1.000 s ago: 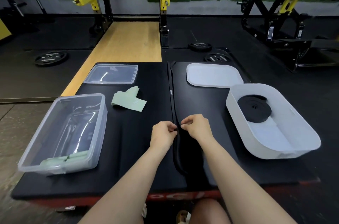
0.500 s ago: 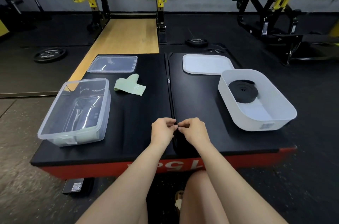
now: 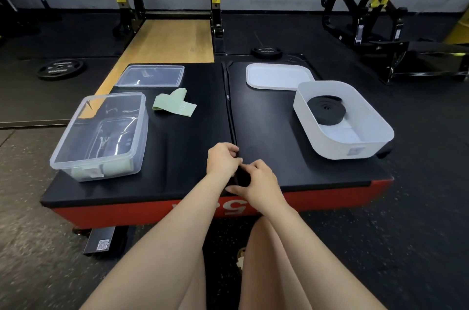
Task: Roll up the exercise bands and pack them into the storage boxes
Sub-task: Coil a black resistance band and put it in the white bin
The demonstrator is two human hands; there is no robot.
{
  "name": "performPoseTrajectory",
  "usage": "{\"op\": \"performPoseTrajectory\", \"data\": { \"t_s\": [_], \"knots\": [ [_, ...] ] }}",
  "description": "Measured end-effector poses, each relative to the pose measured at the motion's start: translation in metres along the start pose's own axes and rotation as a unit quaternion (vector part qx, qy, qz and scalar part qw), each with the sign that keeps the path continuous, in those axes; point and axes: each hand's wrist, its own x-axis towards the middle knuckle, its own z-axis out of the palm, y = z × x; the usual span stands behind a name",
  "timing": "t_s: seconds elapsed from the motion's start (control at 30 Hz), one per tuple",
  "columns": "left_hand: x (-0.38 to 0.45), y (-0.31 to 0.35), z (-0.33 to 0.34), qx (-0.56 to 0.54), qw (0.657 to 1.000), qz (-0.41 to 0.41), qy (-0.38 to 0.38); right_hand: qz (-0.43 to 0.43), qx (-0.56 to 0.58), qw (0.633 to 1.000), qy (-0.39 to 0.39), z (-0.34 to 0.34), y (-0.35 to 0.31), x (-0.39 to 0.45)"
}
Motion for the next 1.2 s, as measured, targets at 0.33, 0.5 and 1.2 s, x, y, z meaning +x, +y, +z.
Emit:
{"op": "performPoseTrajectory", "data": {
  "t_s": [0.33, 0.5, 1.2],
  "knots": [
    [-0.008, -0.005, -0.002, 0.043, 0.998, 0.052, -0.009, -0.003, 0.044, 0.989, 0.141, 0.012, 0.010, -0.014],
    [-0.017, -0.007, -0.015, 0.089, 0.991, 0.069, -0.067, 0.006, 0.076, 0.986, 0.147, 0.012, 0.015, -0.011],
    [-0.034, -0.023, -0.007, 0.155, 0.967, 0.194, -0.058, -0.032, 0.065, 0.995, 0.073, -0.009, 0.027, -0.006]
  ]
}}
